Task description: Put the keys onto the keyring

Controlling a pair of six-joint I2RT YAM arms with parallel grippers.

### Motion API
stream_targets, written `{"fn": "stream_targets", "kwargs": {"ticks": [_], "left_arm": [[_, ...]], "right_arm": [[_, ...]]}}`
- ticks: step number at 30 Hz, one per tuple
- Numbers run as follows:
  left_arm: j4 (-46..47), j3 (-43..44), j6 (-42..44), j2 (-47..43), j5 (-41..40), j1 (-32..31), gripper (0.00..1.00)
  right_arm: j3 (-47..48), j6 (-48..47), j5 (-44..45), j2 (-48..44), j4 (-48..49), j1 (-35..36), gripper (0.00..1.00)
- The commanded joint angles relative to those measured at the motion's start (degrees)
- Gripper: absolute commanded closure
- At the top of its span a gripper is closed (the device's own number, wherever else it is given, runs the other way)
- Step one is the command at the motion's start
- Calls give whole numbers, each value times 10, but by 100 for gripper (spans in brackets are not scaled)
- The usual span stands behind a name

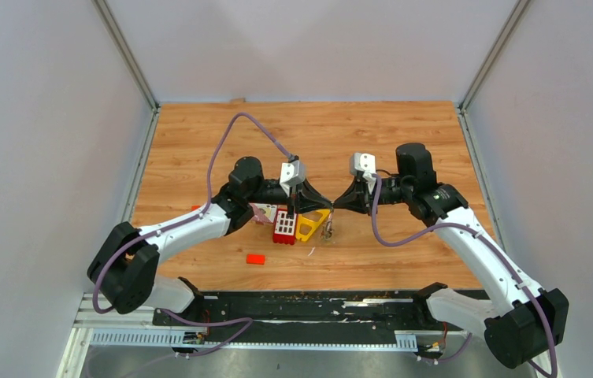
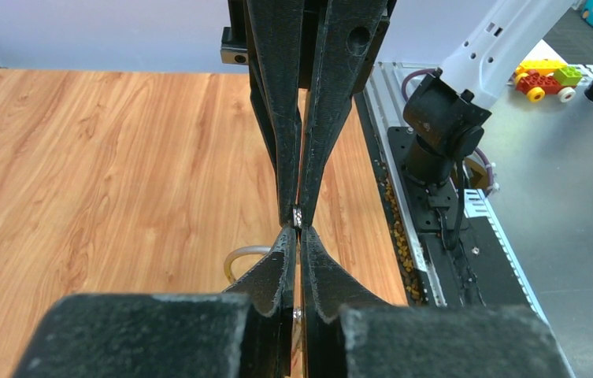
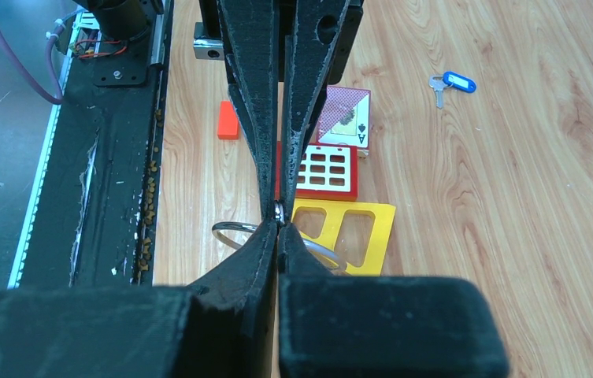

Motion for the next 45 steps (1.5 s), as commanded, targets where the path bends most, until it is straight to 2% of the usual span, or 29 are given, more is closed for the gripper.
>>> {"fn": "stream_targets", "kwargs": {"ticks": [1,6,10,45], "left_arm": [[7,27,7,7,-14,-3,92],[13,28,-1,10,-11,-3,85],[20,30,-8,15,-11,-4,84],[42,10,-4,-8,33,-2,86]], "right_arm": [[5,-5,-29,-15,5,4,100],[5,-7,-30,-16,6,4,100],[5,-5,-31,-15,6,3,100],[3,-7,-30,-14,-2,-7,100]]}}
